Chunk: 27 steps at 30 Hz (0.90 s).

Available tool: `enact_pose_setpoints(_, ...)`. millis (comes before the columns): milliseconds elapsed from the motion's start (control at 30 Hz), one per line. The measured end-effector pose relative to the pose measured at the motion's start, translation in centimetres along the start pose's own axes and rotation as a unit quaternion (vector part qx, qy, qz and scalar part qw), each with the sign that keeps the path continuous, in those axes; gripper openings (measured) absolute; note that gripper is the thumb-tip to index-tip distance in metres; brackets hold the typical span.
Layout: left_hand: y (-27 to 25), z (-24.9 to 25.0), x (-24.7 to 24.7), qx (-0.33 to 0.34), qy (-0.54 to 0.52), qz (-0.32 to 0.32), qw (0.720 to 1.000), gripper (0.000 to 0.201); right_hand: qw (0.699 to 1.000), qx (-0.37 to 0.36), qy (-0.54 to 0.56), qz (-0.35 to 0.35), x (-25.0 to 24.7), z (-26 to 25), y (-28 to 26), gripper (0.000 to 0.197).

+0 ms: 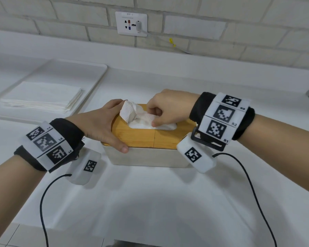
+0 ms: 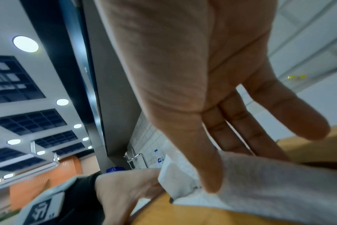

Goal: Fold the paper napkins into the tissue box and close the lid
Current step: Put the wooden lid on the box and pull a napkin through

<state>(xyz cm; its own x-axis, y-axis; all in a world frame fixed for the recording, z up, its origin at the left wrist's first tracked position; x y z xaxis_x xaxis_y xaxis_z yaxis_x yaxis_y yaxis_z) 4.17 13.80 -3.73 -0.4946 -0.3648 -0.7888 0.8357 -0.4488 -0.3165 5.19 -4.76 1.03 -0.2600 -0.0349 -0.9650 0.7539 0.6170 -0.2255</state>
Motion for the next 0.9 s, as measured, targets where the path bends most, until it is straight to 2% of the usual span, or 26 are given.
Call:
enact_pose_setpoints(67, 0.0, 0.0, 0.0, 0.003, 0.002, -0.002, 1.000, 0.151, 0.999, 0.015, -0.037, -0.011, 0.0, 0.1, -0.1, 0.033)
enact_pose_setpoints(200, 0.0, 0.1, 0.0, 0.000, 0.005, -0.008, 1.000, 0.150, 0.999, 0.027, 0.000, 0.028, -0.1, -0.7, 0.5, 0.033)
enact_pose_setpoints(433, 0.1, -0.1, 0.0, 0.003, -0.002, -0.001, 1.000, 0.151, 0.996, 0.043, -0.020, 0.076, -1.5, -0.3, 0.0, 0.017)
enact_pose_setpoints(567, 0.1, -0.1, 0.0, 0.004, -0.003, -0.007, 1.000, 0.150, 0.994, 0.061, -0.016, 0.085, -3.4, 0.6, -1.2, 0.029)
enact_pose_setpoints(633, 0.1, -0.1, 0.0, 0.003, -0.003, -0.008, 1.000, 0.150, 0.992, 0.072, -0.062, 0.089, -3.7, 0.5, -1.6, 0.023)
enact_pose_setpoints(700, 0.2, -0.1, -0.1, 0.004, 0.004, -0.008, 1.000, 0.152, 0.990, 0.071, -0.090, 0.082, -3.5, 0.0, -1.7, 0.007)
enact_pose_setpoints(767, 0.3, -0.1, -0.1, 0.005, 0.009, -0.006, 1.000, 0.153, 0.992, 0.052, -0.090, 0.066, -2.7, -0.9, -1.3, 0.020)
enact_pose_setpoints(833, 0.3, 0.0, -0.1, 0.007, 0.007, -0.002, 1.000, 0.152, 0.991, 0.044, -0.084, 0.099, -2.5, -1.4, -1.0, 0.009)
enact_pose_setpoints(900, 0.3, -0.1, 0.0, 0.006, 0.001, 0.005, 1.000, 0.154, 0.983, 0.065, -0.104, 0.137, -2.8, -1.2, -1.1, 0.026)
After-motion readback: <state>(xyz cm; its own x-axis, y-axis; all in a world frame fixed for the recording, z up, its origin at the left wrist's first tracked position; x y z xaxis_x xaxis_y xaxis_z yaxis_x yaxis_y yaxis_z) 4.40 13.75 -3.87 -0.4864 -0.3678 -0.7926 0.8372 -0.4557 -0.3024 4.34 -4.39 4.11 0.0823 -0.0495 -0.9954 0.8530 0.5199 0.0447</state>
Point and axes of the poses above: each hand's wrist, its own y-axis towards the middle knuckle, its own x-axis out of the palm, z = x × y, the point moved 2 cm from there along y, towards the middle knuckle, and after that the axes turned 2 degrees about z, right-handed, at the moved point
